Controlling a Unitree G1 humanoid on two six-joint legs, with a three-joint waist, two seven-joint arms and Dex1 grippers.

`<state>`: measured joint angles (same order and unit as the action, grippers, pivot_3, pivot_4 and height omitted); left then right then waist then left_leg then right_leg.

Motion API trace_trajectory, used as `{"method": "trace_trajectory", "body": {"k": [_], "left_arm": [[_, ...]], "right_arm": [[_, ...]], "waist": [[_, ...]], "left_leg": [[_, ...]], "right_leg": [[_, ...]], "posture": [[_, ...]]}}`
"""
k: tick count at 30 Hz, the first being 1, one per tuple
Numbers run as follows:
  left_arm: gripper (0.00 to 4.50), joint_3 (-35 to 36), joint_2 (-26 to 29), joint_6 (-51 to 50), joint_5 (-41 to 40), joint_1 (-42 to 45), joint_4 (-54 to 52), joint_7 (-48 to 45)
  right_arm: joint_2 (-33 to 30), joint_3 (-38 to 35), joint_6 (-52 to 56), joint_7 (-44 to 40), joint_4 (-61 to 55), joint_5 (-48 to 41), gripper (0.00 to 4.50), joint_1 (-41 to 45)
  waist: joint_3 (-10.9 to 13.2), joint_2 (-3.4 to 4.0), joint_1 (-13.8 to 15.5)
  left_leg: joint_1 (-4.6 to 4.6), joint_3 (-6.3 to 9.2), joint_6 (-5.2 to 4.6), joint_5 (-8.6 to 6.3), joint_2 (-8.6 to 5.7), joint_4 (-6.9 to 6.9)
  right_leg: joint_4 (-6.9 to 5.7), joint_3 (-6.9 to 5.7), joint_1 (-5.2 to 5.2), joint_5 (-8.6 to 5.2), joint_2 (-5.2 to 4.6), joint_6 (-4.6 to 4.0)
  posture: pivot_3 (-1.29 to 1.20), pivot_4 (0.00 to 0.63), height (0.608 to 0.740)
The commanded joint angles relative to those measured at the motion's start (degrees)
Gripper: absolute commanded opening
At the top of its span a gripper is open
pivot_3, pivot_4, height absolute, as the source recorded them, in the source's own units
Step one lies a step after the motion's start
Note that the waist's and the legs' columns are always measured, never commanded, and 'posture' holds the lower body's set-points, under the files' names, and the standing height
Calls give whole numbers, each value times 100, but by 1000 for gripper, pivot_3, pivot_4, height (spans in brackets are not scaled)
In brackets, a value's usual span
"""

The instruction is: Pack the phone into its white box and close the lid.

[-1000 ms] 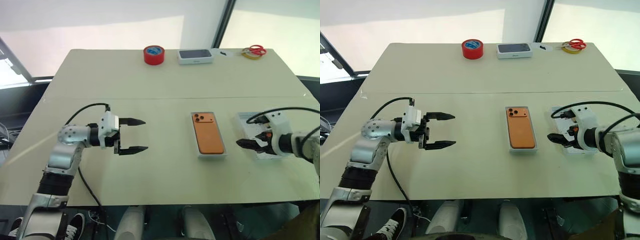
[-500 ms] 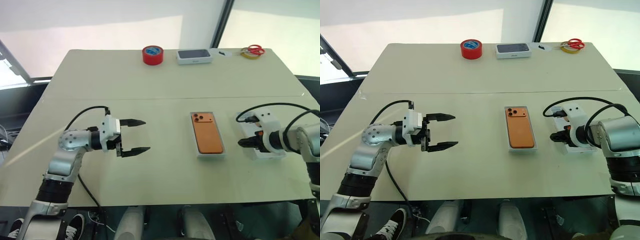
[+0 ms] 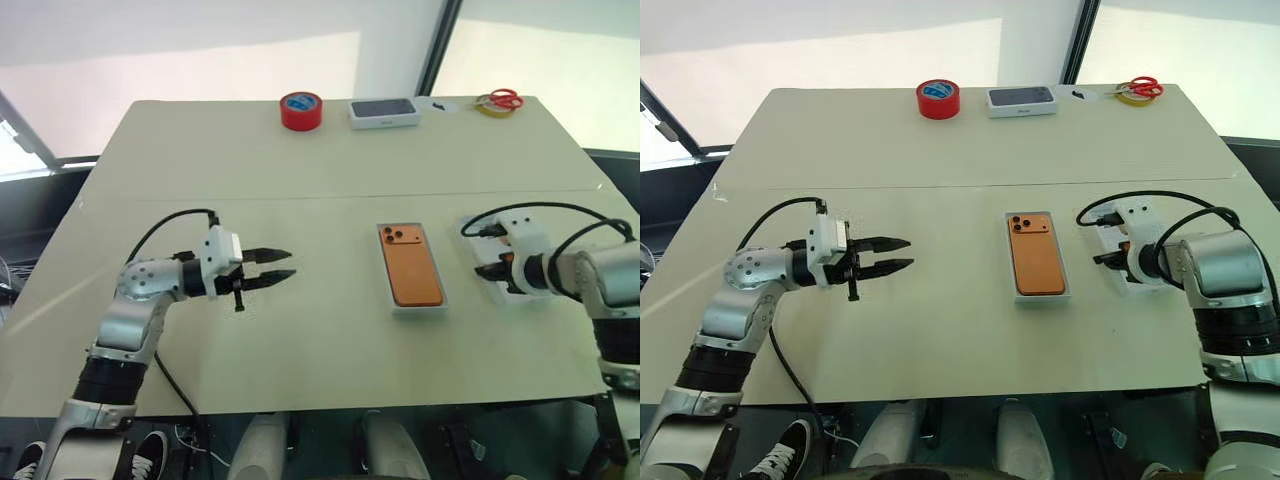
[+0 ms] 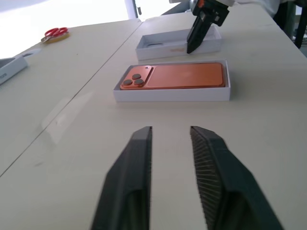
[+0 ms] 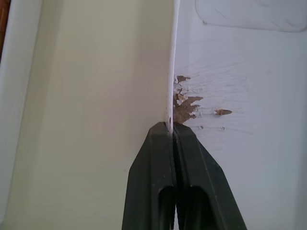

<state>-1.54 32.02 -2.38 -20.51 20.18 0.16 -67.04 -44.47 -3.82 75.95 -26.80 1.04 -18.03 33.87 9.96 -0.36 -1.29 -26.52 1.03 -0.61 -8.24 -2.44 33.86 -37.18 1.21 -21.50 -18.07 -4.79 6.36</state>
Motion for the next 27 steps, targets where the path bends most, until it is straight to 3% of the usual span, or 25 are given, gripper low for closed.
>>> {"method": "trace_trajectory", "body": {"k": [1,8,11,14,15,21,27], "left_arm": [[23,-8,-71,-174,-118,45,-80,123],[23,-16,-377,-243,-19,62,-129,548],[23,-38,-541,-312,-33,67,-201,772],[23,-28,-585,-306,51,46,-290,940],[23,-19,-598,-298,78,44,-291,1001],[23,-63,-619,-345,24,30,-316,1067],[23,-300,-840,-565,-5,31,-412,1140]], "right_arm": [[332,-385,-1126,99,-195,10,0,342],[1788,-1097,-2026,291,-736,-745,0,471],[3125,-1538,-1842,685,-1658,-1733,0,-32],[3681,-1441,-1390,869,-2442,-2331,0,-563],[3831,-1528,-808,977,-2654,-2850,0,-784],[3899,-2060,941,1520,-2692,-4899,0,-1237],[3562,-2062,950,2719,-1765,-6634,0,-1114]], "waist": [[4,7,20],[5,6,62],[3,3,56],[4,6,65],[4,5,65],[3,6,32],[2,7,31]], "left_leg": [[-2,-2,0,0,0,-2],[-6,1,-12,8,3,-10],[-3,4,-11,7,3,-9],[-2,8,-10,7,3,-18],[-3,8,-6,5,2,-17],[1,5,1,0,2,-16],[-1,3,1,1,2,-25]], "right_leg": [[-2,0,-4,1,0,1],[-6,-7,-8,12,8,24],[-10,-8,-4,13,8,25],[-19,-10,-13,13,10,26],[-19,-9,-23,13,10,25],[-18,-3,-34,5,9,-6],[-13,-2,-39,5,8,-8]], "posture": [[0,150,738],[0,150,738],[0,150,738],[0,150,738],[0,150,738],[0,150,738],[0,150,738]]}}
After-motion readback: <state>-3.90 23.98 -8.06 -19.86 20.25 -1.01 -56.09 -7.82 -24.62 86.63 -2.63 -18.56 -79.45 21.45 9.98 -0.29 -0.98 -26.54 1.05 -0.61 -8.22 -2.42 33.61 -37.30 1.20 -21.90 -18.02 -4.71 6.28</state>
